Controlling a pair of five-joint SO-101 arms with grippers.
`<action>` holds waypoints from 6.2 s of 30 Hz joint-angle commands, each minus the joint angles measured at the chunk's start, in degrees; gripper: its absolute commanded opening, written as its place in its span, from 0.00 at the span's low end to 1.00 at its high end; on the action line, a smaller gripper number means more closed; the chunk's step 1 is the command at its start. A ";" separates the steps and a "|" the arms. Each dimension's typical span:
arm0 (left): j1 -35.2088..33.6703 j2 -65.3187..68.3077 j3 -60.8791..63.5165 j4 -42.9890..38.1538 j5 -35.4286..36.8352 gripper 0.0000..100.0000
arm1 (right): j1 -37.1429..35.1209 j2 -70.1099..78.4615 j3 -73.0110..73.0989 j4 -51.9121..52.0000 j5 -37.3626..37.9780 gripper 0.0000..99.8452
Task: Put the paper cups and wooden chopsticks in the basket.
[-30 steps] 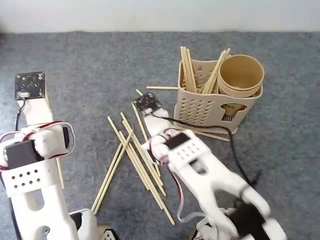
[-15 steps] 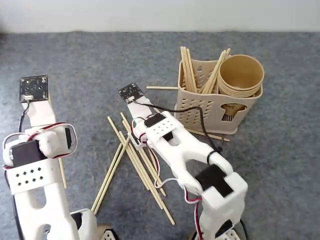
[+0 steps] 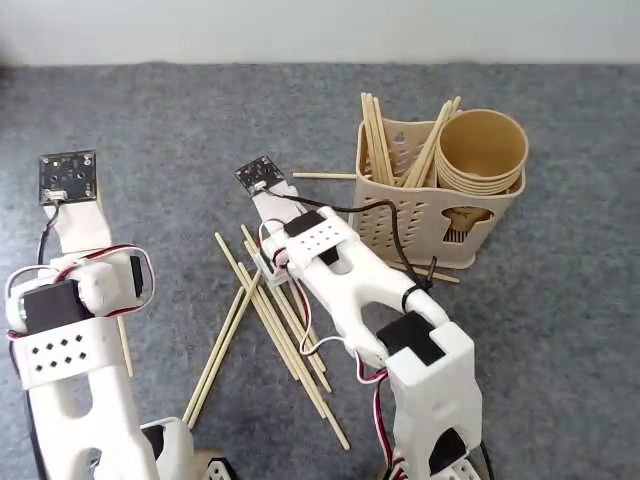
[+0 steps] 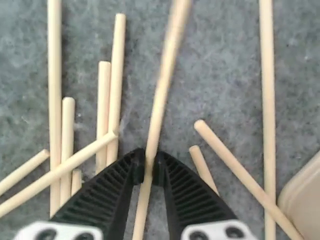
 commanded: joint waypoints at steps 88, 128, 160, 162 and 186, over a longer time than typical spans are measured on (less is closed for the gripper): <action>45.10 27.78 0.48 -85.19 25.85 0.12 | 29.23 -69.41 50.11 -62.99 -6.15 0.01; 26.29 -4.66 -23.25 2.20 10.99 0.20 | 8.40 -72.66 24.09 18.95 -15.12 0.14; 0.44 -5.10 14.90 -13.98 -2.29 0.20 | -5.58 -12.53 14.68 -7.69 -11.34 0.14; 0.44 -5.10 15.16 -14.51 -2.20 0.20 | -6.29 -11.91 14.33 -7.69 -10.20 0.14; 0.44 -5.19 15.43 -14.33 -2.02 0.20 | -7.69 -14.81 14.24 -4.79 -8.26 0.14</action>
